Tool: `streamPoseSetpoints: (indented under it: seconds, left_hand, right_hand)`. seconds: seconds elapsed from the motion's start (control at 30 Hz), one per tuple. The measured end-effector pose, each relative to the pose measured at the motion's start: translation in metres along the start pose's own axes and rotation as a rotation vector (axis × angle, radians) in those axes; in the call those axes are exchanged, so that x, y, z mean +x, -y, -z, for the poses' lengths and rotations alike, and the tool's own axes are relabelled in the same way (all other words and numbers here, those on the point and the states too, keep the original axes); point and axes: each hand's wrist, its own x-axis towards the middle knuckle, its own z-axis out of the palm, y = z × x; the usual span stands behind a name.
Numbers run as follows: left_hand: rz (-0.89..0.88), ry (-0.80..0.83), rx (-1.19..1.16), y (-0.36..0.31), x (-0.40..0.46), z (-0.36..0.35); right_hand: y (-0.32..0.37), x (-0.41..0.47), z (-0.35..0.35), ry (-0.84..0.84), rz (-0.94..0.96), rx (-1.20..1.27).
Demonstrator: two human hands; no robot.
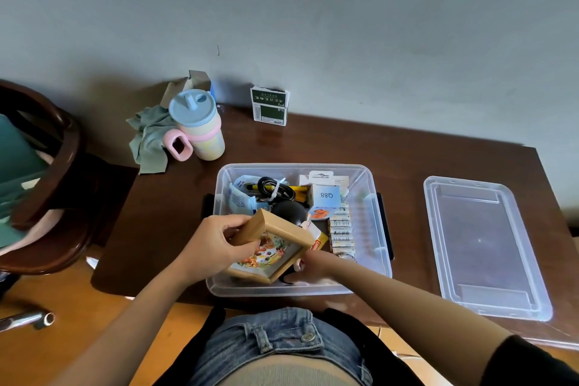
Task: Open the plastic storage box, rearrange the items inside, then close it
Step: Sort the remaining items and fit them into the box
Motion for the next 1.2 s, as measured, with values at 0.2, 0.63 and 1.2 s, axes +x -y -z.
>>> streamPoseSetpoints:
  seconds: [0.2, 0.63, 1.2]
  left_hand:
    - [0.007, 0.008, -0.003, 0.0, 0.001, 0.0]
    - [-0.008, 0.043, 0.007, -0.002, 0.004, 0.002]
    - [-0.145, 0.242, 0.242, -0.021, 0.005, -0.01]
  right_hand:
    - [-0.003, -0.023, 0.02, -0.052, -0.032, 0.004]
    - [-0.01, -0.076, 0.095, -0.083, -0.145, 0.149]
    - [-0.009, -0.042, 0.075, -0.193, -0.09, 1.711]
